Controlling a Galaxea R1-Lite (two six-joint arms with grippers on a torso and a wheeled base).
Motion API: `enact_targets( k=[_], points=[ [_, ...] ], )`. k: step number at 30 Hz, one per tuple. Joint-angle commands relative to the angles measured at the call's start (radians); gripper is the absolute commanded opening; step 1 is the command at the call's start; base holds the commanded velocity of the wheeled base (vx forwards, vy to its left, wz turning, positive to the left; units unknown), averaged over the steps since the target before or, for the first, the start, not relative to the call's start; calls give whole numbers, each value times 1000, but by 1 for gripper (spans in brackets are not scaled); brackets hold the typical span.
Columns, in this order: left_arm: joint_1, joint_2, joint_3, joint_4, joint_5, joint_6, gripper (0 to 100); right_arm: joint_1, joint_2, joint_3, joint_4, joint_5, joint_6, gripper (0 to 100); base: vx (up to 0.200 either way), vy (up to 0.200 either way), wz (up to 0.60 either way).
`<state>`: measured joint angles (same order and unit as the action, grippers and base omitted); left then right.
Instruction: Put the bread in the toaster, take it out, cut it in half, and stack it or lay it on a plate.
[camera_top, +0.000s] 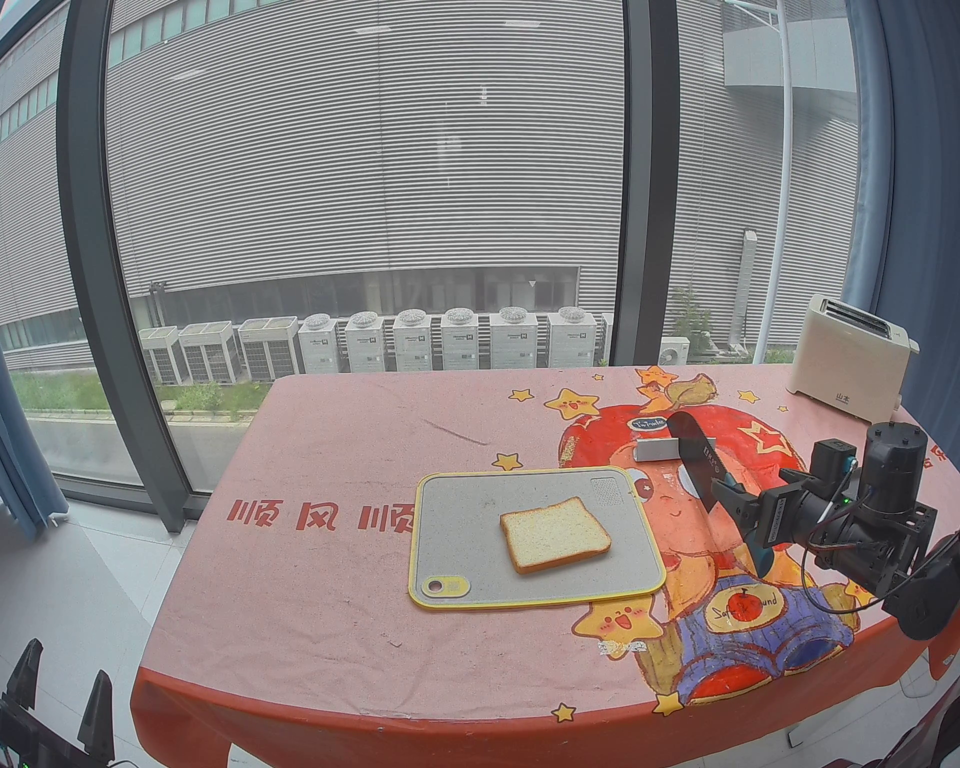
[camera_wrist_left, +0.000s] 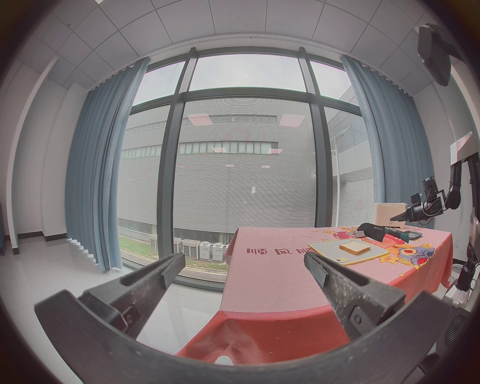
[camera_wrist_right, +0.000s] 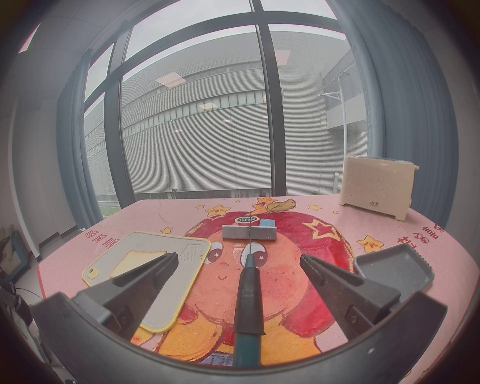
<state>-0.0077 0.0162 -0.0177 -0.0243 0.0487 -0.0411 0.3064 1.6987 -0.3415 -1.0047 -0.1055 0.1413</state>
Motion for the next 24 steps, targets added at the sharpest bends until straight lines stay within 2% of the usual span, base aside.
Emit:
enact_targets(
  k=[1,24],
  points=[
    [0,-10,15,0,0,0,100,-20,62,-2,0,9,1,100,0,0,0],
    [0,-10,15,0,0,0,100,-12,125,-14,0,9,1,100,0,0,0]
  ],
)
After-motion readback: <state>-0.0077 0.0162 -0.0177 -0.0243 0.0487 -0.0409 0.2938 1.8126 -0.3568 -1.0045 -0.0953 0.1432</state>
